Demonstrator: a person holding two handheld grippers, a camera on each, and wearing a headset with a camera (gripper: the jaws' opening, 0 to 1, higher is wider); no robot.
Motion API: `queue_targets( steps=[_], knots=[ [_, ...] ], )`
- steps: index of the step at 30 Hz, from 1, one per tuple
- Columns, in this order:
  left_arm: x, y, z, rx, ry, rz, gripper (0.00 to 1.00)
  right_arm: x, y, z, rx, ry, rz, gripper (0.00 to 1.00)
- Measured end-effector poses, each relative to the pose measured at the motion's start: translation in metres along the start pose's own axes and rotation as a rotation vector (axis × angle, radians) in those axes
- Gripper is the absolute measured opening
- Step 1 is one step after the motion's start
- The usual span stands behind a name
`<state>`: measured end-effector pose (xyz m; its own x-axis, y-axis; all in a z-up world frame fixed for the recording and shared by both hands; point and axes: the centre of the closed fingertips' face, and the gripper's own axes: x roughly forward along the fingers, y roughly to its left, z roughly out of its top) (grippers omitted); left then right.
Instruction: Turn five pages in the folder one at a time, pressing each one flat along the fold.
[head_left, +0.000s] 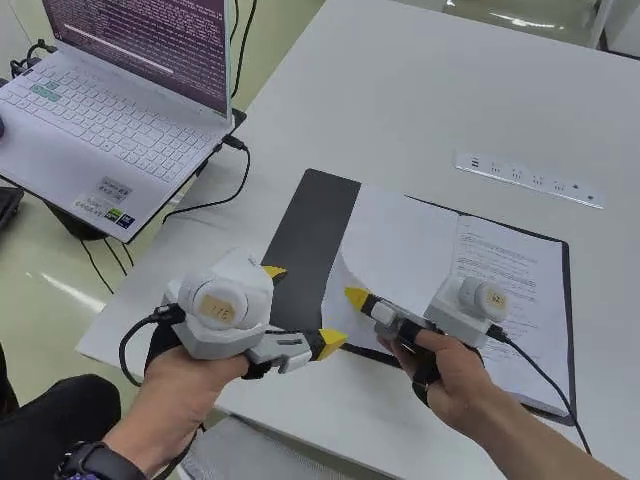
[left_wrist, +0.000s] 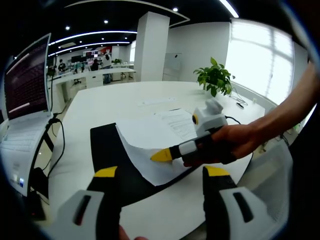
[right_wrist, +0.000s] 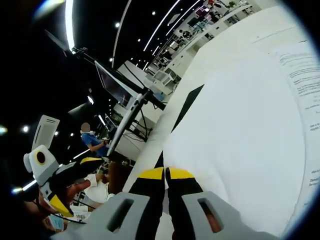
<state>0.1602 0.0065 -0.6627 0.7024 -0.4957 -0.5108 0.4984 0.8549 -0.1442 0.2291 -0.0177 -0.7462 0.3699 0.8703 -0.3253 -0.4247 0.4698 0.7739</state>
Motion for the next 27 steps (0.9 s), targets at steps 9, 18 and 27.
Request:
queue_targets(
  steps=[9, 18, 27],
  knots=[
    [0.001, 0.004, -0.009, -0.006, 0.021, -0.002, 0.67, 0.010, -0.018, -0.013, 0.042, 0.020, -0.031, 0.00],
    [0.002, 0.007, -0.015, -0.019, 0.037, -0.003, 0.66, 0.021, -0.028, -0.027, 0.068, 0.058, -0.075, 0.01],
    [0.000, 0.008, -0.014, -0.016, 0.041, 0.004, 0.66, 0.020, -0.018, -0.026, 0.092, 0.031, -0.028, 0.14]
  ],
)
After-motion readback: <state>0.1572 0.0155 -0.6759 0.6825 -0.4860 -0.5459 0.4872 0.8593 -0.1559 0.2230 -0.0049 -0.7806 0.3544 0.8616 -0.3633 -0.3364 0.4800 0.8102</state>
